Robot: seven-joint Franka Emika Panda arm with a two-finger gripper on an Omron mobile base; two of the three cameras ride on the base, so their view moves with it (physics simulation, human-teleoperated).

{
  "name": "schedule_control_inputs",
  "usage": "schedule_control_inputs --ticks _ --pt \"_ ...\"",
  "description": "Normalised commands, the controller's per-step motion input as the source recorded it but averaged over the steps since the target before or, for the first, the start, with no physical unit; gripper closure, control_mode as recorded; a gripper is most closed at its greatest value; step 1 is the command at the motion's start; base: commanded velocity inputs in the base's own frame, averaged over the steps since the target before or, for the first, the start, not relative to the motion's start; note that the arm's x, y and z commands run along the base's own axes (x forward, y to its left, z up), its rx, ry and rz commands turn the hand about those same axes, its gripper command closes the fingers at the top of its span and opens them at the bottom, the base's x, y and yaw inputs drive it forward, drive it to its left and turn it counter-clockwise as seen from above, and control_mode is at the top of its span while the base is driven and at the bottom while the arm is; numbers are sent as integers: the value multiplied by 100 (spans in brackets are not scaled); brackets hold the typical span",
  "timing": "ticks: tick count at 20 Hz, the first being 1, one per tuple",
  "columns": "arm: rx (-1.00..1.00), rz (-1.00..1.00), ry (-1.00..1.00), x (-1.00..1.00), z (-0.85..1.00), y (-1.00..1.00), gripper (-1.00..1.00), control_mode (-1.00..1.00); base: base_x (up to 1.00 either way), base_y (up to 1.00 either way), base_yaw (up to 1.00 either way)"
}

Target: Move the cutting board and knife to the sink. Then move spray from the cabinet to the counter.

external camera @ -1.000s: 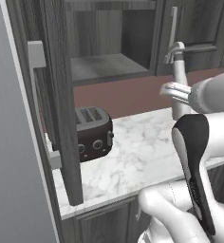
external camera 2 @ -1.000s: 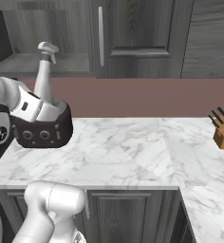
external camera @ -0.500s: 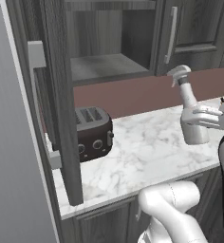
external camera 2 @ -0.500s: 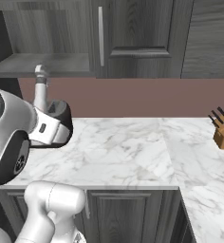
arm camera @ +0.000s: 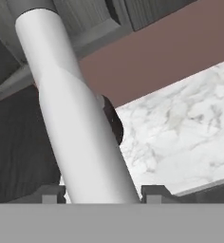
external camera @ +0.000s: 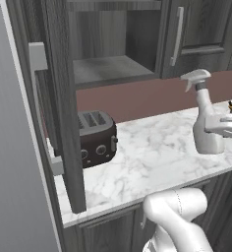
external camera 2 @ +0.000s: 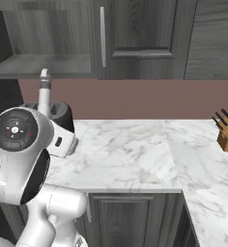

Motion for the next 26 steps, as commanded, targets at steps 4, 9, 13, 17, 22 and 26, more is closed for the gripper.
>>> schedule_control_inputs --ticks 4,9,13,17,22,26 --pt "20 23 -14 -22 -20 -24 100 -100 0 0 0" --pt "3 12 -10 -1 -8 -10 100 -100 0 0 0" --pt "0 6 0 24 -28 0 100 -100 0 0 0" --pt "0 7 0 42 -29 0 100 -100 0 0 0" --pt "0 10 0 28 -34 0 100 -100 0 0 0" --pt "0 10 0 35 -40 0 100 -100 0 0 0"
